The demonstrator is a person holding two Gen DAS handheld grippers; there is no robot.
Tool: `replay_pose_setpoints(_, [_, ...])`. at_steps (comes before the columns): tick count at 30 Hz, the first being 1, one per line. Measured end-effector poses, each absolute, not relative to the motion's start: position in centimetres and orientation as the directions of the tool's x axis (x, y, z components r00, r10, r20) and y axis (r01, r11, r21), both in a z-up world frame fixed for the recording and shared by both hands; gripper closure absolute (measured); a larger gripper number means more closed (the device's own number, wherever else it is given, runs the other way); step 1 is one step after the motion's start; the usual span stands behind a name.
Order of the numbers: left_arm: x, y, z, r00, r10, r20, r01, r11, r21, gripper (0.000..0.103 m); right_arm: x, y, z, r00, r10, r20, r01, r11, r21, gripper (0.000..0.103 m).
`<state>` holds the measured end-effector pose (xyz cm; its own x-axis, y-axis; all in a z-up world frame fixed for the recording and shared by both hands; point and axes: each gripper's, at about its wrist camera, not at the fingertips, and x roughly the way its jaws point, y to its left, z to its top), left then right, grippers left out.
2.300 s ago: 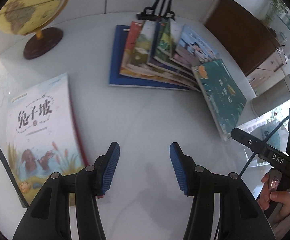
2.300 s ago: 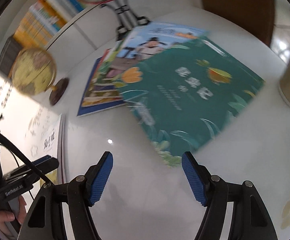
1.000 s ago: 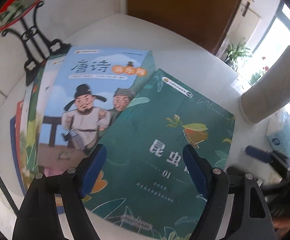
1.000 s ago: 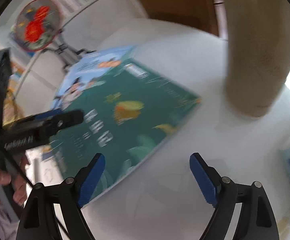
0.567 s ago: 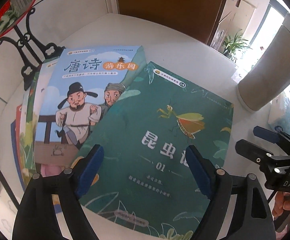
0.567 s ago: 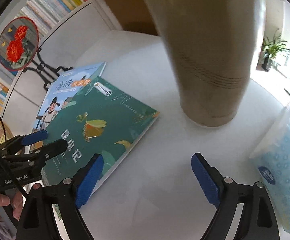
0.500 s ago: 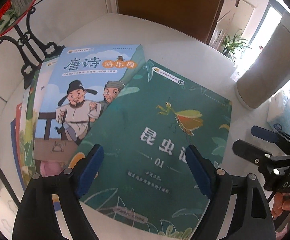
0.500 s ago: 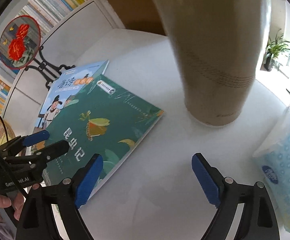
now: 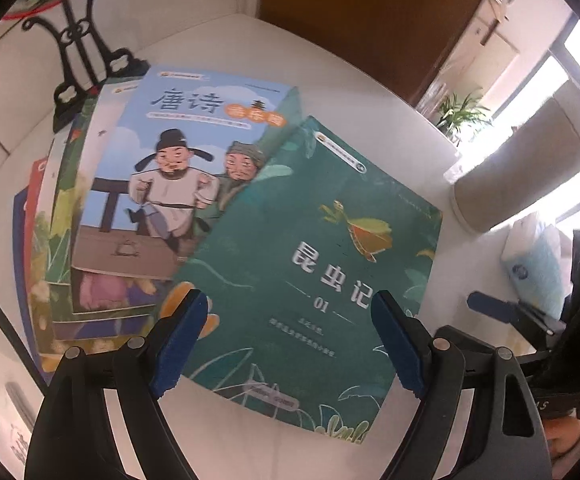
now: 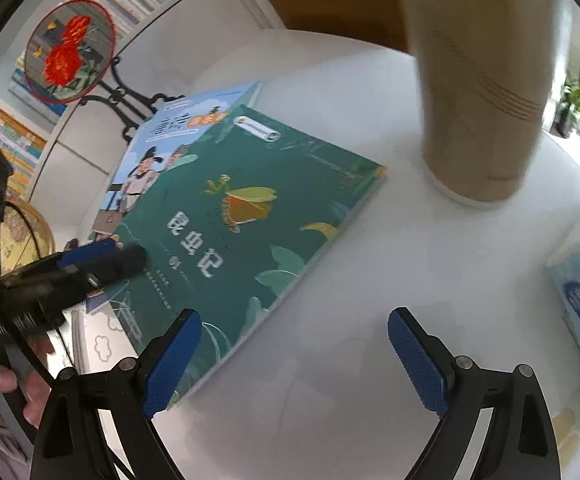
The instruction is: Organize books
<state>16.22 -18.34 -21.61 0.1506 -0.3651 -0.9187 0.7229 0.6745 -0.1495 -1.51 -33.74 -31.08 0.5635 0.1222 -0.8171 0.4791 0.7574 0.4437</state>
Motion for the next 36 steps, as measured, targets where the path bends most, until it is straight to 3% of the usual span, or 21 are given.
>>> replay_pose_setpoints(6, [17.1,-18.1,-21.1,0.122,-0.426,-0.896,0.729,0.651,-0.21,0.02,-3.0,-34.6,-31.2,0.616,0.135,-0.776,0.481,0.716,0.506,0.007])
replay_pose_setpoints(17, [18.7,-20.7,-22.8,0.216,-0.31,-0.926,0.771,0.636,-0.033,0.02,0.6,-33.4,-31.3,0.639,0.274,-0.718,0.371,0.708,0.601,0.005])
replay_pose_setpoints(20, [17.5,-20.3,-23.0,0.184,-0.331,-0.925,0.772,0.631,-0.073,0.02,1.8,-32.3,-31.3,0.625,0.316,-0.714,0.319,0.732,0.602,0.005])
replay_pose_setpoints(22, [16.1,-19.6,-23.0,0.184,-0.327,-0.927,0.78,0.622,-0.064,0.019,2.4,-31.8,-31.2,0.616,0.308,-0.725,0.309,0.752,0.582,0.0])
replay_pose_setpoints(26, [15.0,-16.6,-23.5,0.073,-0.384,-0.92,0.699,0.678,-0.228,0.02,2.6,-31.2,-31.1,0.597,0.242,-0.765,0.266,0.84,0.474,0.0])
replay_pose_setpoints(32, [14.7,-10.7,-24.6,-0.013,-0.494,-0.869,0.525,0.737,-0.426,0.02,3.4,-30.5,-31.3,0.59,0.325,-0.739,0.132,0.864,0.486,0.0])
replay_pose_setpoints(34, [14.7,-9.6,-25.3,-0.017,-0.479,-0.878,0.493,0.76,-0.424,0.02,4.7,-30.4,-31.4,0.588,0.364,-0.722,0.113,0.847,0.519,0.0])
replay_pose_setpoints(36, [14.8,-8.8,-25.8,0.043,-0.413,-0.91,0.469,0.812,-0.346,0.02,5.7,-30.8,-31.7,0.59,0.429,-0.684,0.123,0.79,0.601,0.0])
